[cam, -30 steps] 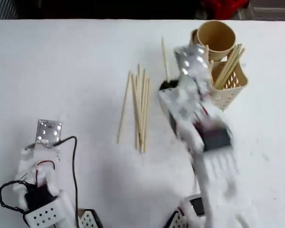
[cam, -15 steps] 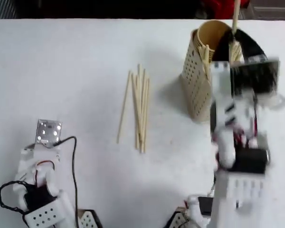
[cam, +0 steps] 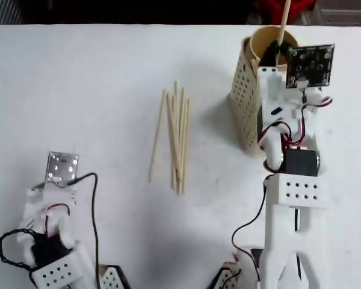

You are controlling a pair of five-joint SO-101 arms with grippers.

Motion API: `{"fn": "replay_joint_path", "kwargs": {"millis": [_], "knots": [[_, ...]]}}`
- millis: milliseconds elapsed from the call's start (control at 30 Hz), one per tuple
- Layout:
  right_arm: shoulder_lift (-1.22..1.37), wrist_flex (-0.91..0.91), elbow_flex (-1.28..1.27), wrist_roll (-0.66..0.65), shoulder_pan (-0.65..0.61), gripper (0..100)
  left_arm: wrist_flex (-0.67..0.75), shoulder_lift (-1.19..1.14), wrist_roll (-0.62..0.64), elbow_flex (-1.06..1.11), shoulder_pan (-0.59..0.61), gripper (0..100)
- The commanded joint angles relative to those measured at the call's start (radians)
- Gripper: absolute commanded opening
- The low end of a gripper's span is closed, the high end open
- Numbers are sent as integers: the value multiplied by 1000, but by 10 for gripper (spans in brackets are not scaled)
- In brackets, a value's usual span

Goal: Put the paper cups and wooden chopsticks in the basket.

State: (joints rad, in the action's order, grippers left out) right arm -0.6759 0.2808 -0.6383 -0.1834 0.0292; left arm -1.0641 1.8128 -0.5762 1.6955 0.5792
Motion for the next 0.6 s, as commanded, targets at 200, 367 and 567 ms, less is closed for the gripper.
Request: {"fn": "replay_joint_path", "kwargs": {"millis": [200, 367, 567], "knots": [[-124, 127, -37, 9, 33, 168, -5, 7, -5, -3, 7, 142], [-354, 329, -37, 11, 33, 211, -5, 7, -5, -3, 7, 142], [-529, 582, 72, -48, -104, 134, -5, 7, -5, -3, 7, 142]]}}
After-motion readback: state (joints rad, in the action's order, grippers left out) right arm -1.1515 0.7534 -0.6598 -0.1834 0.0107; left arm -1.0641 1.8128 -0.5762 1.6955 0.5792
